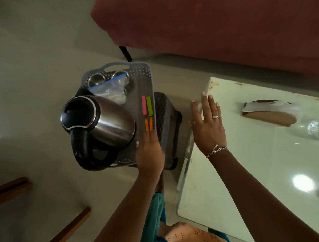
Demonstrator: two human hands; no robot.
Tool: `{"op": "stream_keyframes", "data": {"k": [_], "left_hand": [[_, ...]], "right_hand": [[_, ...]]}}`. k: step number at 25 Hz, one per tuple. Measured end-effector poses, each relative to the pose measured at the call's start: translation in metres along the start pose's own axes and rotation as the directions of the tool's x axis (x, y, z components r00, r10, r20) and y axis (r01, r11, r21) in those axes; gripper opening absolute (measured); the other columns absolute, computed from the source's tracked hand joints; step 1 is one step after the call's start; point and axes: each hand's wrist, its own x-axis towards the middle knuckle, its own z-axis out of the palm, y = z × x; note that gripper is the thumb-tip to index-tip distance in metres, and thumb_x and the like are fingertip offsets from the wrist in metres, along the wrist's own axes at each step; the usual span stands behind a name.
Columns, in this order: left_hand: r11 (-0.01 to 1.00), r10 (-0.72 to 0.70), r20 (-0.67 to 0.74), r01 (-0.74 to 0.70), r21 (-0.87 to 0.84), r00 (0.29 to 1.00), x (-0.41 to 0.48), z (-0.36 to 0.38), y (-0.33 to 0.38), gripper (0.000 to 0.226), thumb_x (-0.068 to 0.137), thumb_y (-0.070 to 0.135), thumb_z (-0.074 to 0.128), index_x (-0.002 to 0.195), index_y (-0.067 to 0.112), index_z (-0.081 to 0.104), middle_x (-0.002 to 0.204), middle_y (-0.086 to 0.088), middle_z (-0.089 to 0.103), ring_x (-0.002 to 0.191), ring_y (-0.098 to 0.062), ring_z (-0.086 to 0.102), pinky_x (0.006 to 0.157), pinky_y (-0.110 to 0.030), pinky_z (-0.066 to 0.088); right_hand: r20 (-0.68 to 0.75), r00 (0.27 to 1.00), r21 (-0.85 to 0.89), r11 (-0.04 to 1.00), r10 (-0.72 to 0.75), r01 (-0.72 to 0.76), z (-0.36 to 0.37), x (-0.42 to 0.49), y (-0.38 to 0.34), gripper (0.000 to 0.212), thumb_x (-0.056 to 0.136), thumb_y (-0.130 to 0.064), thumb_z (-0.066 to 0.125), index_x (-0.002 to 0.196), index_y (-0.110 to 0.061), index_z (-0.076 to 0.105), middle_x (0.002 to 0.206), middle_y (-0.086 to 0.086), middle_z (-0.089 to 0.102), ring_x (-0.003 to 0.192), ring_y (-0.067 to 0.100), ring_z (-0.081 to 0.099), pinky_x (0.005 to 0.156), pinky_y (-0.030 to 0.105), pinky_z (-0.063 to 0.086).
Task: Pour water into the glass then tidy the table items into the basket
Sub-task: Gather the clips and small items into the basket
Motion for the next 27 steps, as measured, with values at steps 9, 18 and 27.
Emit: {"op": "stream_keyframes", "data": {"k": [9, 18, 27], "left_hand": [[0.888, 0.442, -0.042, -0.431, 0.16, 0.896, -0.017, 0.007, 0.195, 0.065, 0.092, 0.049, 0.022, 0.142, 0.008, 0.028, 0.15, -0.017, 0.03, 0.139, -0.034, 0.026, 0.112, -0.049, 0.018], [0.717, 0.695, -0.027, -0.69, 0.094, 0.718, -0.087, 0.031, 0.369, 0.07, 0.089, 0.057, 0.019, 0.142, 0.011, 0.025, 0.15, -0.015, 0.031, 0.139, -0.032, 0.027, 0.111, -0.05, 0.02], [0.292, 0.954, 0.063, -0.956, 0.018, 0.292, -0.177, 0.089, 0.488, 0.065, 0.082, 0.049, 0.058, 0.129, 0.004, 0.05, 0.136, -0.016, 0.051, 0.129, -0.031, 0.044, 0.106, -0.047, 0.033]], "right_hand": [[-0.031, 0.978, -0.078, 0.975, 0.205, -0.207, -0.059, -0.068, 0.136, 0.068, 0.083, -0.022, 0.063, 0.14, -0.01, 0.027, 0.149, 0.024, 0.024, 0.138, 0.04, 0.021, 0.109, 0.047, 0.014], [-0.082, 0.884, -0.081, 0.881, 0.459, -0.465, -0.123, -0.182, 0.281, 0.07, 0.088, -0.029, 0.055, 0.143, -0.014, 0.014, 0.151, 0.022, 0.016, 0.139, 0.036, 0.011, 0.111, 0.046, 0.012], [-0.121, 0.57, 0.128, 0.582, 0.813, -0.803, -0.141, -0.335, 0.394, 0.053, 0.085, -0.008, 0.06, 0.133, 0.001, 0.04, 0.142, 0.026, 0.036, 0.133, 0.042, 0.032, 0.106, 0.05, 0.028]]}}
